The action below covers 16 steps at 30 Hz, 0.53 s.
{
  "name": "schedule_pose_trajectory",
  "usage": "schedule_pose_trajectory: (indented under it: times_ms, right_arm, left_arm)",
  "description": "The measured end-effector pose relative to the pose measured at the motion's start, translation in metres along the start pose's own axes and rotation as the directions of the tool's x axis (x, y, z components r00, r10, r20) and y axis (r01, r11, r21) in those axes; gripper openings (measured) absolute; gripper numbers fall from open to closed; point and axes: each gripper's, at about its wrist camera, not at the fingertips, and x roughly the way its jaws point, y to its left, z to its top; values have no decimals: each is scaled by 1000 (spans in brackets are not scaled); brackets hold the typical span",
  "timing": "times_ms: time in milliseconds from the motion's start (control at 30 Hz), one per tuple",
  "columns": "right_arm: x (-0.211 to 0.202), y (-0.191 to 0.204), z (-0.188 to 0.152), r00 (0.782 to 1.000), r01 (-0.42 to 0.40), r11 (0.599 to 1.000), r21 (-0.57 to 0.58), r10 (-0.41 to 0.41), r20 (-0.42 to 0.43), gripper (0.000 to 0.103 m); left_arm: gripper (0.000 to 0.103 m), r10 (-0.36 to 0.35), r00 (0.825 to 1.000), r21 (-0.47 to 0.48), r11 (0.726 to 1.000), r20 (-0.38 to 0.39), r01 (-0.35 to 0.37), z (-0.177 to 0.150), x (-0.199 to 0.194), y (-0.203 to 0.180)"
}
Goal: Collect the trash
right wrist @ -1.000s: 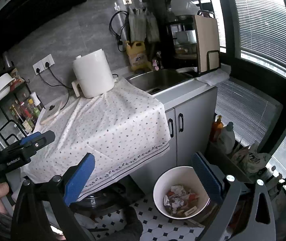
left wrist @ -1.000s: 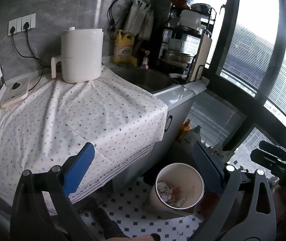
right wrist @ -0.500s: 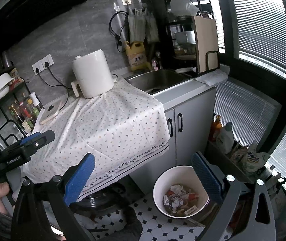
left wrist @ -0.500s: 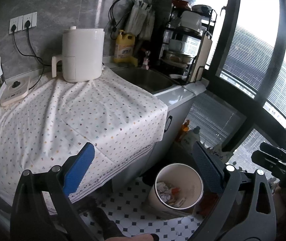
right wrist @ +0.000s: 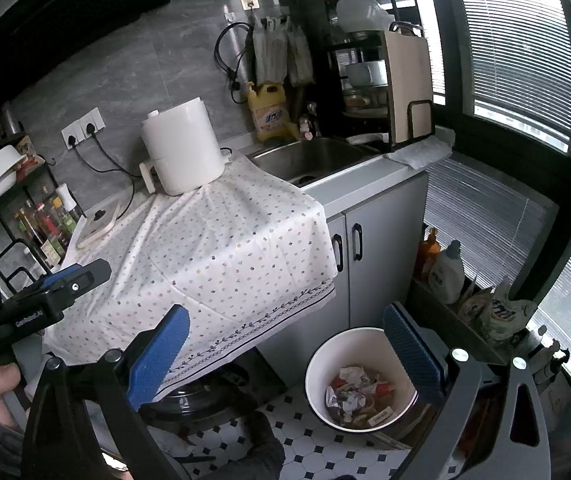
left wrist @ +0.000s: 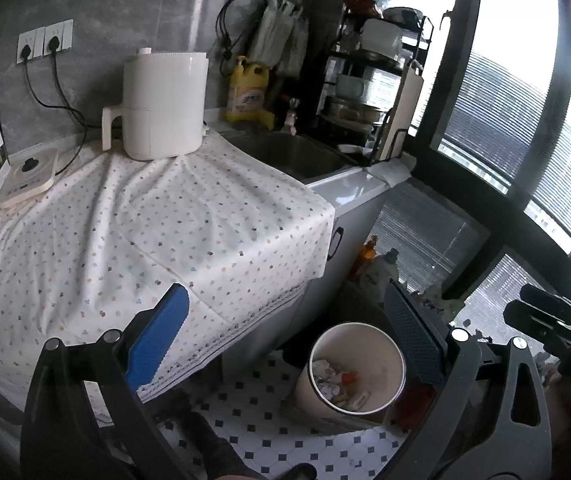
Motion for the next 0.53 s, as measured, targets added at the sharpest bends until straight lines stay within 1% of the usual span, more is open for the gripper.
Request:
schedule_pose_trajectory:
  times_ms: [233, 333, 433, 533]
  right_arm:
    - [2, 2, -5, 1000, 21, 1000, -2, -21, -14, 95]
    - [9, 9, -3, 999, 23, 1000, 12, -23, -30, 95]
    - [17, 16, 1, 999, 21, 1000, 9, -21, -40, 95]
    - [27, 29, 7, 998, 14, 1000, -6, -14, -59, 95]
  left_arm:
    - [97, -11, 1000, -4, 1000, -2, 11, 0, 6, 4]
    - [97, -19, 999, -9, 1000, -27, 19, 2, 10, 6]
    - [97, -14, 999, -5, 1000, -30, 14, 5, 12, 11]
    - [97, -6, 999, -28, 1000, -40, 5, 10, 16, 25]
